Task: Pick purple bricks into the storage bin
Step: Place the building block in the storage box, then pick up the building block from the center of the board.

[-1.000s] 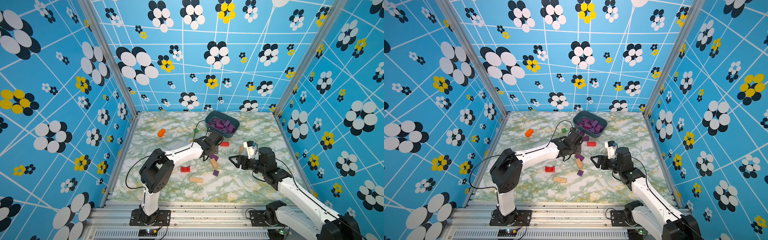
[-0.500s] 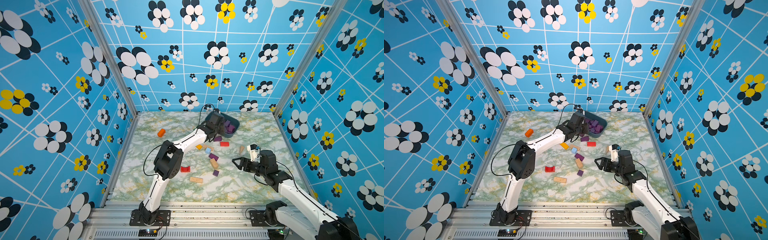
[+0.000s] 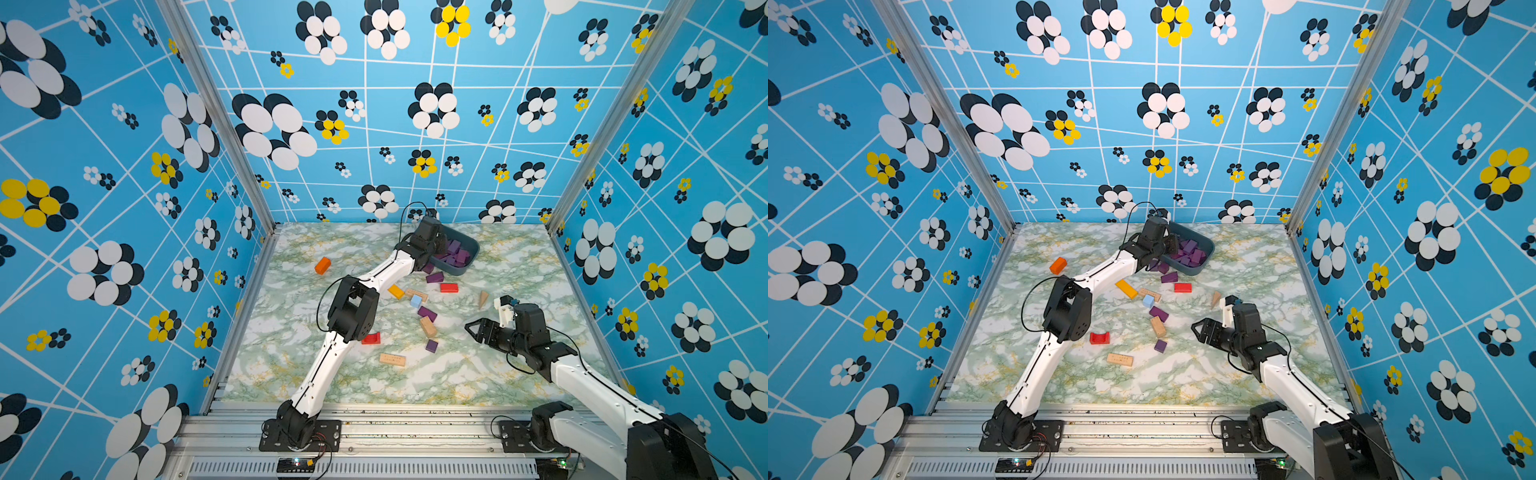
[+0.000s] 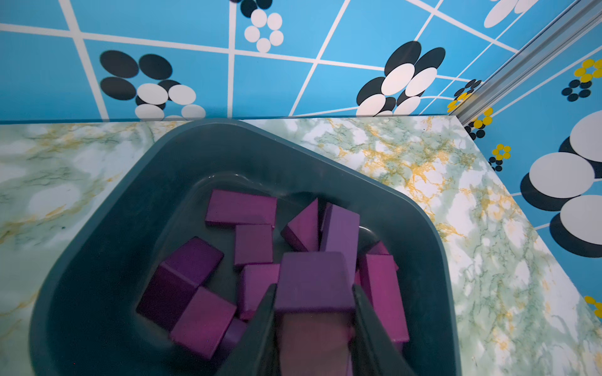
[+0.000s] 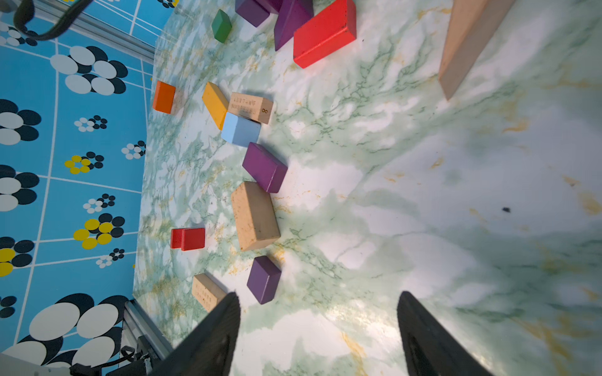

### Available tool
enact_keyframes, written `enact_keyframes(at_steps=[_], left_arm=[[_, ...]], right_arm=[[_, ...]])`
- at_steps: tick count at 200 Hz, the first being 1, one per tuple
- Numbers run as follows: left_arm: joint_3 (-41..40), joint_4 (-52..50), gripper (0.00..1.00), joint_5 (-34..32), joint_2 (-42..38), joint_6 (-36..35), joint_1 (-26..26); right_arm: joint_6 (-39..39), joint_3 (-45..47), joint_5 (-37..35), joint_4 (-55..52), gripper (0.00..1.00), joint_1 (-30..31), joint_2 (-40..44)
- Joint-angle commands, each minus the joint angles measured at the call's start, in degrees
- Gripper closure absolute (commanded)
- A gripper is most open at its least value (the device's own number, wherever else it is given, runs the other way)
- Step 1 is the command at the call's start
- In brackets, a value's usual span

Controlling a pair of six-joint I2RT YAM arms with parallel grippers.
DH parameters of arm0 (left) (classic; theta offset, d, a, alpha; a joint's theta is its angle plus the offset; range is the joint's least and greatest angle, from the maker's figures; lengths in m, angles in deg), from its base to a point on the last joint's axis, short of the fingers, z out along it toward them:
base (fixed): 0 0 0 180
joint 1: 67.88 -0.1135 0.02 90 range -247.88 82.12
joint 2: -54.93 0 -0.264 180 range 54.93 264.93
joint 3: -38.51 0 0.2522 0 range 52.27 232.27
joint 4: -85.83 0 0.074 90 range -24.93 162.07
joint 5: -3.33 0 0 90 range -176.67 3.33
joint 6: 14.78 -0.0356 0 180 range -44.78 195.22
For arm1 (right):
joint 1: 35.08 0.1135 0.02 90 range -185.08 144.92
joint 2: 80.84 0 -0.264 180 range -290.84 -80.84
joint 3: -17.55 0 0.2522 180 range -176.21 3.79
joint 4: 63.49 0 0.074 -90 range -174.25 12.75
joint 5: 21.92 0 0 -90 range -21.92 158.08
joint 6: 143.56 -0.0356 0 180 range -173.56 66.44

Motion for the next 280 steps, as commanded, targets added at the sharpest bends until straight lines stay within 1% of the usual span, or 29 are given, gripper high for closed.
enact_keyframes(at_steps=[1,16,29,35,41,50,68,88,106,115,127,151,167,187,206,226,248,267,280], left_arm=[[3.1,-1.4,0.46,0.5,1.4,-2.4,-0.7],[1.6,-0.5,0.37,0.1,-0.1,-3.8,-0.6],[-2.3,2.5,0.26,-0.2,-2.5,-4.8,-0.3],[-3.9,3.6,0.19,-0.5,-3.6,-5.2,-0.3],[-5.2,4.2,0.14,-0.8,-4.7,-5.6,-0.1],[-6.7,4.5,0.10,-1.6,-6.2,-6.1,0.0],[-11.1,6.0,0.09,-2.0,-9.5,-6.5,0.1],[-18.2,9.1,0.08,-2.9,-15.9,-6.9,0.5],[-28.2,14.8,0.08,-5.1,-23.2,-8.2,1.4],[-33.2,17.3,0.05,-7.2,-27.0,-8.2,1.8],[-39.0,19.2,0.05,-9.0,-31.7,-8.0,2.2],[-49.4,20.7,0.02,-8.4,-40.5,-7.4,2.3],[-56.6,21.6,0.01,-7.9,-46.2,-7.3,2.4],[-65.3,22.1,0.00,-7.5,-54.2,-7.1,2.3],[-73.7,22.7,0.00,-5.9,-62.0,-7.1,2.3],[-82.6,22.7,0.01,-4.3,-70.6,-7.1,2.2],[-91.5,21.9,0.00,-5.4,-80.0,-7.0,2.2],[-99.9,24.6,0.01,-6.4,-87.7,-6.5,2.0],[-104.2,26.2,0.00,-5.9,-92.2,-7.2,1.8]], right_arm=[[-1.1,-0.2,-0.8,1.7,0.21,-0.4,-1.2],[-1.1,-0.8,-1.9,0.5,0.21,-0.3,-1.8],[-0.7,-1.9,-4.1,-1.9,0.21,-0.3,-2.1],[-0.4,-2.3,-4.7,-2.9,0.21,-0.3,-2.3],[0.1,-2.9,-5.1,-3.7,0.21,-0.3,-2.4],[0.6,-3.7,-5.4,-4.8,0.21,-0.3,-2.5],[1.2,-4.3,-5.6,-6.1,0.21,-0.2,-2.1],[1.4,-4.6,-5.8,-7.6,0.22,-0.2,-0.8],[1.4,-4.5,-5.3,-8.7,0.24,-0.1,1.4],[1.1,-4.2,-5.8,-9.3,0.24,0.0,2.8],[0.6,-3.8,-6.5,-9.8,0.23,0.3,4.7],[-0.1,-3.5,-6.7,-10.1,0.24,1.6,6.5],[-0.5,-3.8,-7.6,-10.1,0.24,3.9,6.5],[-0.5,-4.8,-10.6,-10.5,0.24,8.7,5.3],[0.4,-6.8,-13.4,-11.7,0.24,13.1,3.3],[2.2,-9.3,-15.9,-14.5,0.24,15.7,2.1],[3.9,-11.3,-18.1,-16.4,0.24,18.7,1.3],[4.0,-12.5,-18.9,-16.6,0.24,21.2,-1.0],[3.7,-13.4,-19.2,-16.0,0.24,22.9,-2.9]])
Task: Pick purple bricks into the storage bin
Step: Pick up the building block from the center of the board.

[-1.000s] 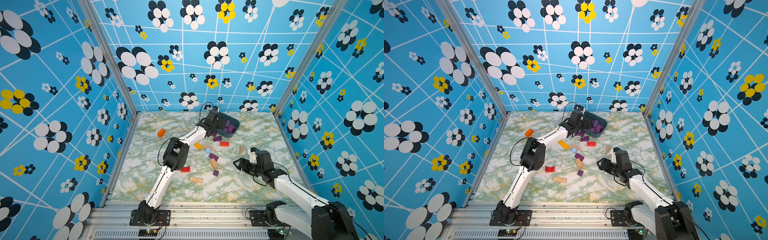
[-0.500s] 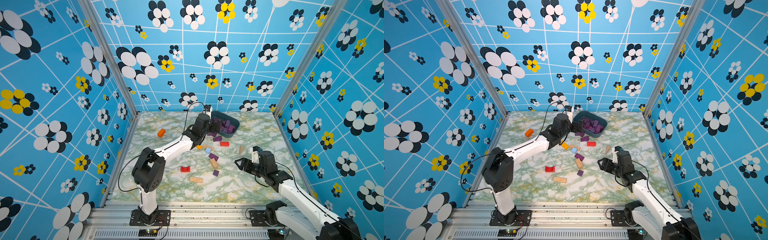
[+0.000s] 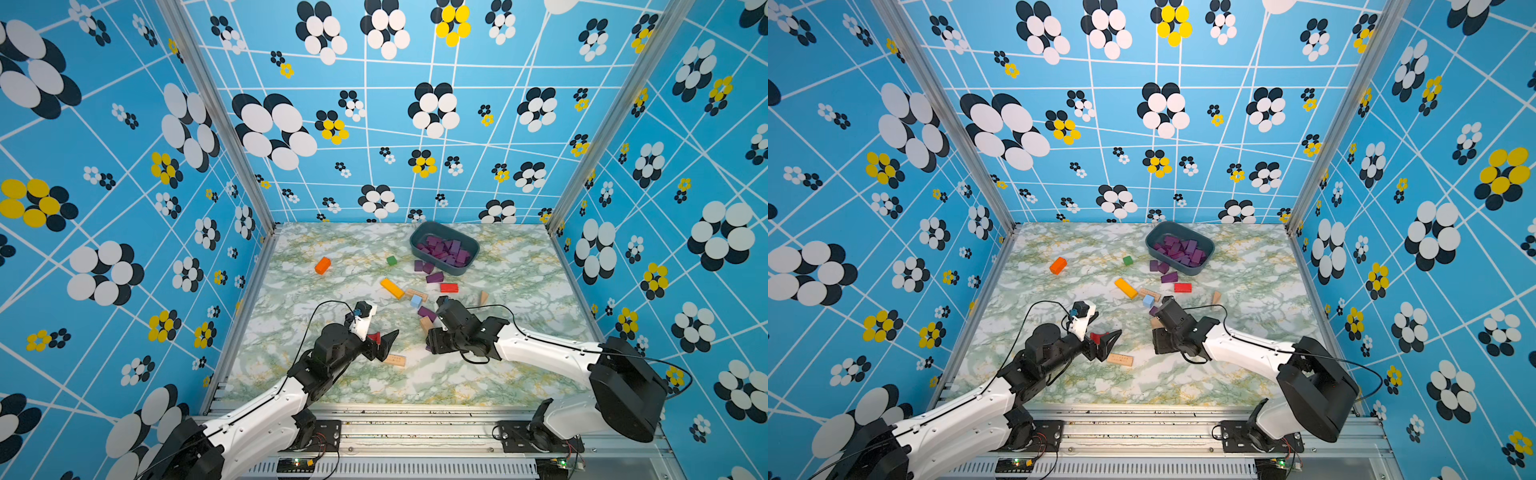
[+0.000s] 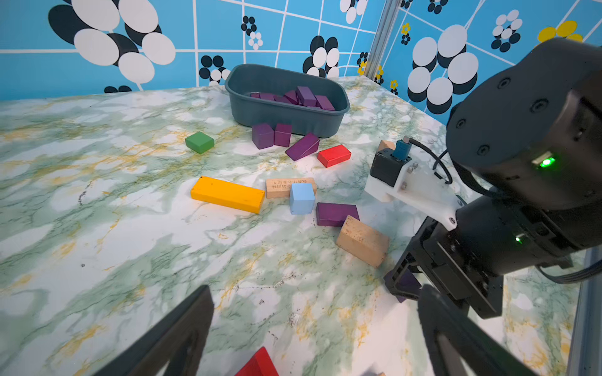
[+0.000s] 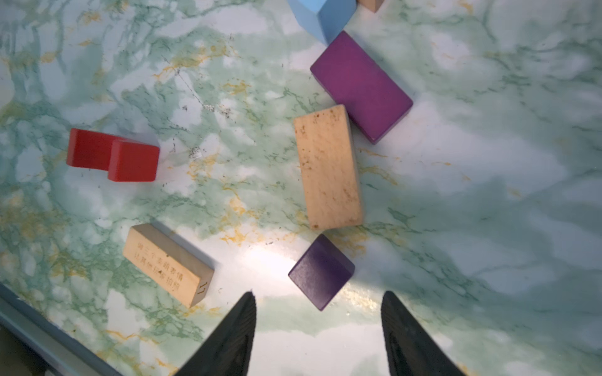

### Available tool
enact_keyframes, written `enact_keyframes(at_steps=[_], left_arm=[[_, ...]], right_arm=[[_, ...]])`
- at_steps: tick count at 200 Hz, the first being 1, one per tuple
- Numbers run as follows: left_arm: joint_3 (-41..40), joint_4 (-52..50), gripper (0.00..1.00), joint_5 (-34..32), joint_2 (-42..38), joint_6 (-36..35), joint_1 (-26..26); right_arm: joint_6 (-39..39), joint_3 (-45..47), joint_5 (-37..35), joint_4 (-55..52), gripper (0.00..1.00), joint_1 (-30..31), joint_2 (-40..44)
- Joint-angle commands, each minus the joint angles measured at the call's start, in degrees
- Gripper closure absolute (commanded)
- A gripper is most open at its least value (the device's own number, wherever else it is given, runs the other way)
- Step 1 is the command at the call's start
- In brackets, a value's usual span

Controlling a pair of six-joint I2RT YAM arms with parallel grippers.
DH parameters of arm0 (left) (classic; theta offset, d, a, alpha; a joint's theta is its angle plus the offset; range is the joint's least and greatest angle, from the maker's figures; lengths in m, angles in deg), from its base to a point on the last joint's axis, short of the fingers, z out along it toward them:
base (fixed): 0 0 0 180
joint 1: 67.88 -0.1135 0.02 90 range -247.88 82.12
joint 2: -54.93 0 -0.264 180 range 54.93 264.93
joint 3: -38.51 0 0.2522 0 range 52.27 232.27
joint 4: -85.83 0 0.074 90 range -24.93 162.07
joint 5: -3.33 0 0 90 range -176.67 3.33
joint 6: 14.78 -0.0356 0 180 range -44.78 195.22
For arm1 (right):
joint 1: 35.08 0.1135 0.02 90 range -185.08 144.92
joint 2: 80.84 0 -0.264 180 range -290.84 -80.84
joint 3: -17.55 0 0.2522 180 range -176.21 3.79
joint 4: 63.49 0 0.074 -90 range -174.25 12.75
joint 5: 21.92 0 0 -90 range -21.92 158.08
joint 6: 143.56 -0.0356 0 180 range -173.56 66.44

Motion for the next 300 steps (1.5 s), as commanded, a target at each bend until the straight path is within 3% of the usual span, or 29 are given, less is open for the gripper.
enact_keyframes(at_steps=[1,39,66,91,181,300], left_arm=[[-7.3,3.3,0.00,-0.2,-6.8,-0.5,-0.8],[-13.6,3.4,0.00,4.6,-14.2,-6.9,-1.2],[-15.9,4.7,0.00,11.3,-14.0,-11.9,-1.3],[-18.7,10.2,0.01,14.4,-12.2,-11.0,-1.3],[-20.8,14.4,0.01,12.5,-11.2,-7.8,-1.4],[-20.7,14.6,0.01,9.4,-9.0,-6.2,-1.4]], right_arm=[[1.3,-2.1,-3.0,-2.3,0.25,2.8,-3.1],[1.7,-3.8,-5.3,-0.5,0.31,7.2,-8.5],[1.9,-6.8,-7.3,-1.6,0.34,8.8,-14.1],[0.0,-9.0,-8.2,-1.7,0.37,10.0,-17.9],[-6.6,-16.5,-10.7,-6.7,0.37,14.8,-29.5],[-9.5,-23.0,-12.5,-13.1,0.57,14.9,-39.2]])
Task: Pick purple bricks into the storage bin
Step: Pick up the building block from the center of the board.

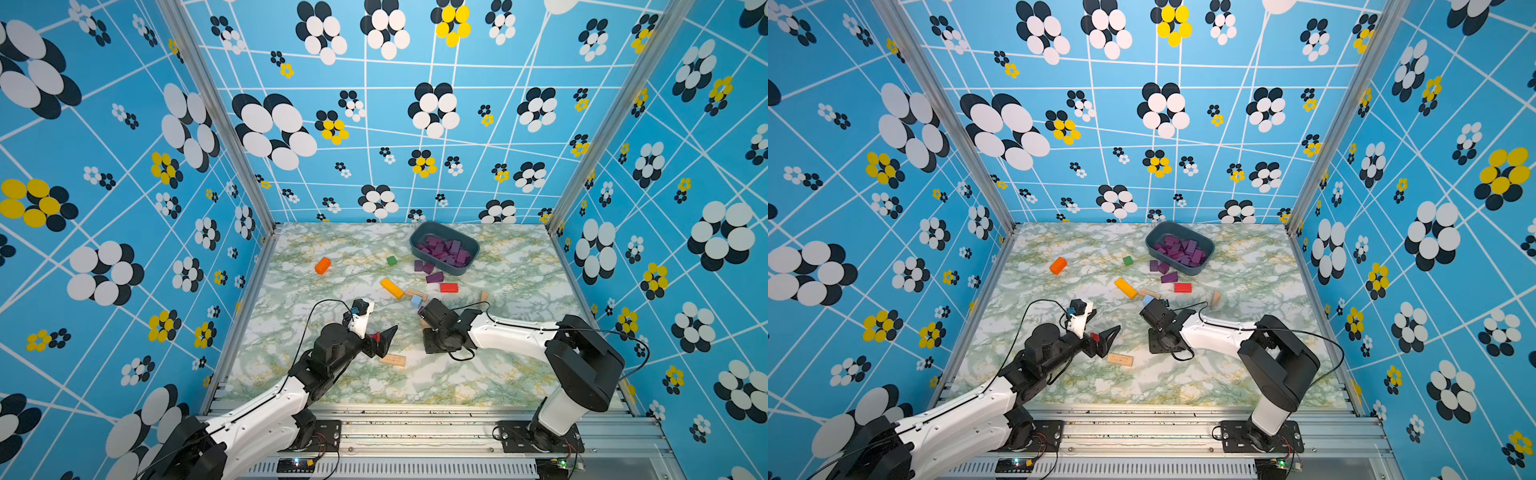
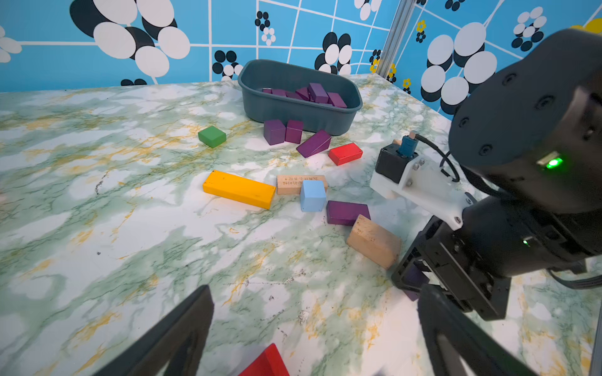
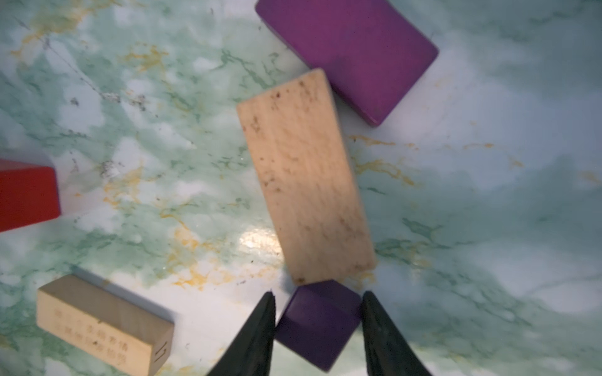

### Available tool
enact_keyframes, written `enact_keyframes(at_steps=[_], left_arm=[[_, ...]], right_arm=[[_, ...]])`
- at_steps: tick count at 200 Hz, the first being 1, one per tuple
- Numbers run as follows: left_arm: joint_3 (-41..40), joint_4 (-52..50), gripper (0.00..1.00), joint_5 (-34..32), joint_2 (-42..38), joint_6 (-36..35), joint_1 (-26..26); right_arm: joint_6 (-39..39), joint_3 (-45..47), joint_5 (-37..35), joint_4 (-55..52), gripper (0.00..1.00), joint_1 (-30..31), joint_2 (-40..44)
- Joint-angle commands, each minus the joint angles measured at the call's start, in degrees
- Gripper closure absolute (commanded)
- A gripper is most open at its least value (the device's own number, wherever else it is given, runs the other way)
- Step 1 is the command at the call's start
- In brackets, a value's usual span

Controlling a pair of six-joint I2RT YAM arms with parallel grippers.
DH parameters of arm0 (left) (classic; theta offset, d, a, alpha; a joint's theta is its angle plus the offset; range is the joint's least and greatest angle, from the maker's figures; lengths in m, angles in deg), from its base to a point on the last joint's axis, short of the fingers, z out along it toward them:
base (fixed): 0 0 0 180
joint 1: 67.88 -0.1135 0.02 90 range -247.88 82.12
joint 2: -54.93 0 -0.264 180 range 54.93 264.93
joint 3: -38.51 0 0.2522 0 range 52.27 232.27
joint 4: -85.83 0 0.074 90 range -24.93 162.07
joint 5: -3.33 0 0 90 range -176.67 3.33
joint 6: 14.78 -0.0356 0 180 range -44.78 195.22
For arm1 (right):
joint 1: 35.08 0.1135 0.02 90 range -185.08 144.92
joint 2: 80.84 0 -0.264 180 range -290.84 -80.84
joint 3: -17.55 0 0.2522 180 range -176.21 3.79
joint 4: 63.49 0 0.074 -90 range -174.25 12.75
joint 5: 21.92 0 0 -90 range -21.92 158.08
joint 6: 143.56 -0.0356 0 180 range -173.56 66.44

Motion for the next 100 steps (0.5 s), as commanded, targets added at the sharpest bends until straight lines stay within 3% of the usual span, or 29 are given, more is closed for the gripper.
enact_keyframes(at_steps=[1,15,44,100], left_arm=[[-0.7,1.5,0.01,-1.1,0.4,0.8,-0.4],[-0.7,1.3,0.01,-1.6,0.5,1.0,-0.4],[-0.6,1.2,0.01,-2.5,0.9,1.0,-0.4],[-0.5,1.1,0.01,-3.9,2.0,1.2,-0.5]], right_arm=[[-1.1,-2.0,-2.4,-4.7,0.57,0.3,-2.0],[-0.5,-3.1,-2.9,-6.2,0.58,0.4,-3.5],[0.5,-4.3,-3.8,-7.7,0.71,0.4,-5.0],[1.6,-3.7,-2.8,-5.1,0.77,-0.4,0.2]])
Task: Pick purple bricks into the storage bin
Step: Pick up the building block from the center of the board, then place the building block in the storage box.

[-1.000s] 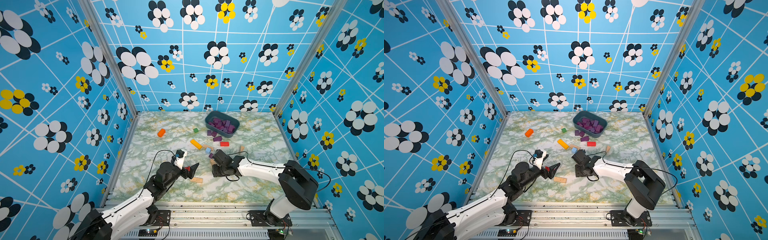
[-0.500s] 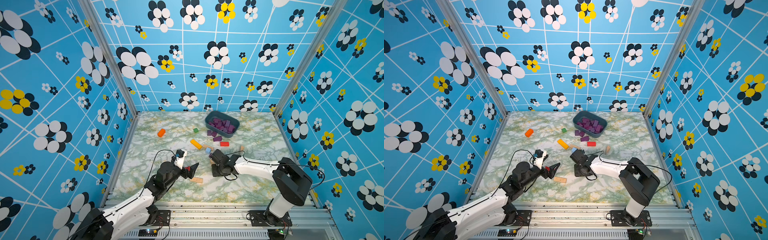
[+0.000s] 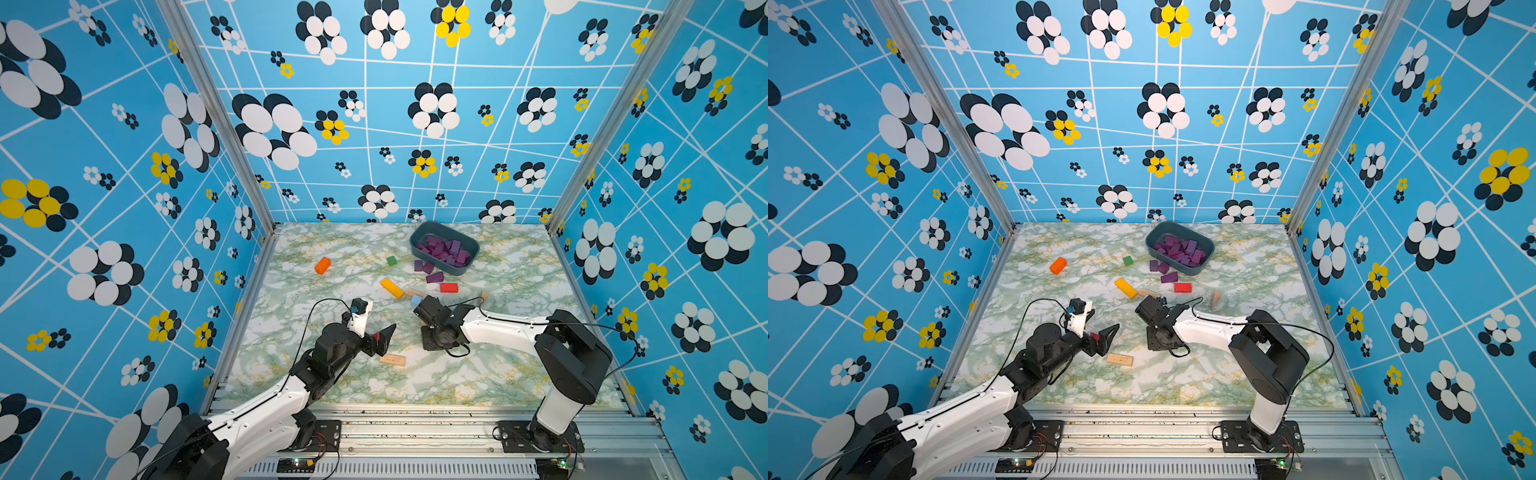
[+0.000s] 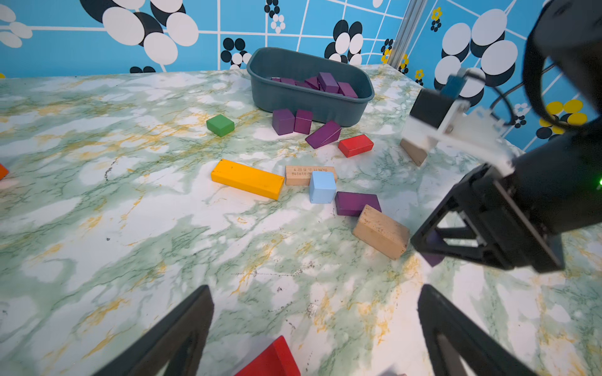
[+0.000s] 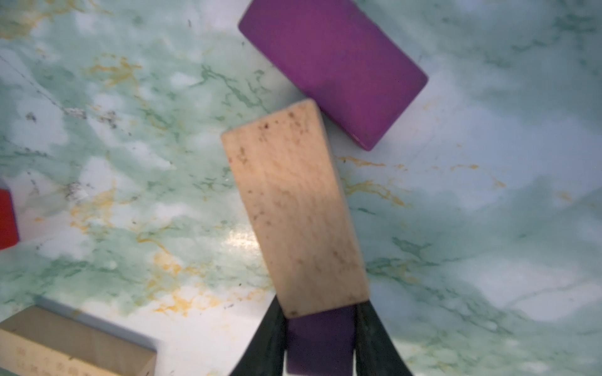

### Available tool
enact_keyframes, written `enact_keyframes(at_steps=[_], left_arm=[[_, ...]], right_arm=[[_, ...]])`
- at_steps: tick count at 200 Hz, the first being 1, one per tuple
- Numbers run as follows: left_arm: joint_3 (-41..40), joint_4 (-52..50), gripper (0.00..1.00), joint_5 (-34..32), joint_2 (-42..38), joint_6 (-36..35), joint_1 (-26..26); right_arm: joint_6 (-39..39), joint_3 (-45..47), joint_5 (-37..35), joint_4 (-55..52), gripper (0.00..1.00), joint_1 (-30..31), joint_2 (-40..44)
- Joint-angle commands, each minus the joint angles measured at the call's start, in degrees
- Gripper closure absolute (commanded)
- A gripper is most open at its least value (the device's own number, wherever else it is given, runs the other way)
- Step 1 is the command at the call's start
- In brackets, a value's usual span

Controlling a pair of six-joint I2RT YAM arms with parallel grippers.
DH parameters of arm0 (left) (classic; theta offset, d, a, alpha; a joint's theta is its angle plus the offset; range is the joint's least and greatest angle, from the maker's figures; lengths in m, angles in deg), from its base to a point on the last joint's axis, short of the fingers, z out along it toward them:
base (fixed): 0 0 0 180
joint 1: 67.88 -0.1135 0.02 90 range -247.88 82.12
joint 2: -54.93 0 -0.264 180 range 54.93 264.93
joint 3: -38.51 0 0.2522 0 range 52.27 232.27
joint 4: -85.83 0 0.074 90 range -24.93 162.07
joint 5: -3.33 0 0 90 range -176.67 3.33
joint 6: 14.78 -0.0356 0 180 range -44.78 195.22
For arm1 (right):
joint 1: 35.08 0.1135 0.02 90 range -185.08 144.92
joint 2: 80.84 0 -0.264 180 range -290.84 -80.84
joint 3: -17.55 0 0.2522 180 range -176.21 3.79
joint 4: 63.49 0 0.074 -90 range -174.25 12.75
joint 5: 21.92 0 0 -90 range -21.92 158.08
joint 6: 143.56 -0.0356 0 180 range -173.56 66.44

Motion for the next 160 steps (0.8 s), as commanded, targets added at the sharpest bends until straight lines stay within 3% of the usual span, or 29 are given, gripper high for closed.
enact_keyframes(at_steps=[1,38,71,129,160], left_arm=[[-0.5,1.1,0.01,-1.3,0.9,0.4,-0.4],[0.4,-0.3,0.00,-2.8,2.1,1.0,-0.5],[0.3,0.1,0.01,-2.7,2.4,1.3,-0.5],[0.1,-0.1,0.01,-2.6,1.8,1.9,-0.6],[-0.3,0.5,0.00,-2.5,2.0,1.8,-0.6]], right_arm=[[1.2,0.6,-0.2,-1.3,0.77,-0.4,3.5],[4.0,-2.2,2.5,0.1,0.75,-6.0,9.8],[8.7,-10.0,3.6,-0.3,0.74,-12.9,8.2],[13.0,-32.3,5.5,-0.2,0.74,-24.1,-10.4],[13.6,-49.4,4.0,-4.3,0.74,-27.6,-23.6]])
